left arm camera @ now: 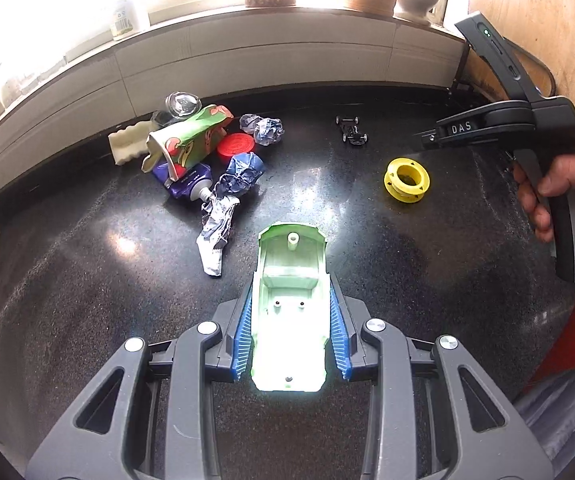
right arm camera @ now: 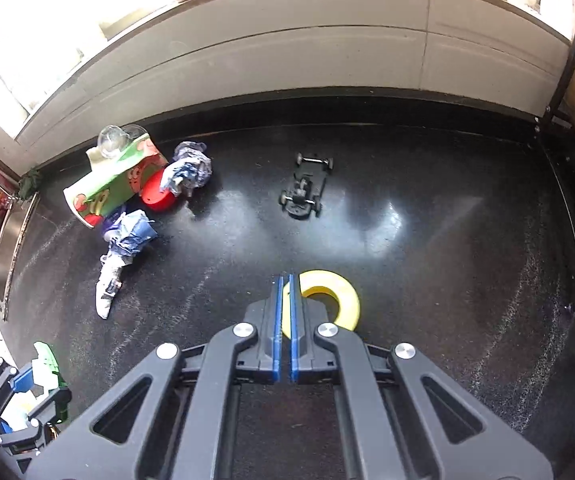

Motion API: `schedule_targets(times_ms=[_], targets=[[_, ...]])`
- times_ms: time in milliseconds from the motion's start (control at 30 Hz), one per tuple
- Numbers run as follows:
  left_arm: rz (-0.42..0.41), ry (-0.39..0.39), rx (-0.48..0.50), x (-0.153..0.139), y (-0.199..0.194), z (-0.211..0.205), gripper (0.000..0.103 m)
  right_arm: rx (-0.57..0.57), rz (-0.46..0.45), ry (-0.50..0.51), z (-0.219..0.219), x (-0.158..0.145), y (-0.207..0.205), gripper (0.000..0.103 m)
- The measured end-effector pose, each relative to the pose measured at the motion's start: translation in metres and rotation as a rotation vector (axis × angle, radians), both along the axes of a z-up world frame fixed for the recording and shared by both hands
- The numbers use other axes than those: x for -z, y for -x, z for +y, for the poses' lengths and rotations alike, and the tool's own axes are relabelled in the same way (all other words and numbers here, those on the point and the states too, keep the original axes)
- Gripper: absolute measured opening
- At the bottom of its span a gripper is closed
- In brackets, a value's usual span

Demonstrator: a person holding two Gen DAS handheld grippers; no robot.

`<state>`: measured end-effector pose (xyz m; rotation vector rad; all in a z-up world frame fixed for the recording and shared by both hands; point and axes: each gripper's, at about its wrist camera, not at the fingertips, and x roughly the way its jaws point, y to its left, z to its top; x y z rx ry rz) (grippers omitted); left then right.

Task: Collect trash
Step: 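Drop the toy chassis and grasp the yellow tape roll with the right tool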

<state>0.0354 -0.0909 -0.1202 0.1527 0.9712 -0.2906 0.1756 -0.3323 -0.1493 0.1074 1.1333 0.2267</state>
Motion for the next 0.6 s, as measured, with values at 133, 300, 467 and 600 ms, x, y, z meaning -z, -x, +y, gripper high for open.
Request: schedule_targets(times_ms=[133,300,467,600], targets=[[0.02,0.007,-0.031,0.005,0.002,0.004,0.033,-0.016,-0.009,0.037,-0.012,0.011,0.008,0.091],[0.034,0.001,-0.058,0.008,0.003,0.008,0.033,-0.081,-0.006,0.093,-0.005,0.034,0.011,0.091],[0.041,-0.021,-0.1,0.008,0.006,0.019,0.033,-0.132,0.005,0.144,0.008,0.058,0.006,0.075],[0.058,-0.025,-0.138,0.008,0.008,0.031,0.033,-0.126,0.01,0.168,0.009,0.062,0.001,0.053]])
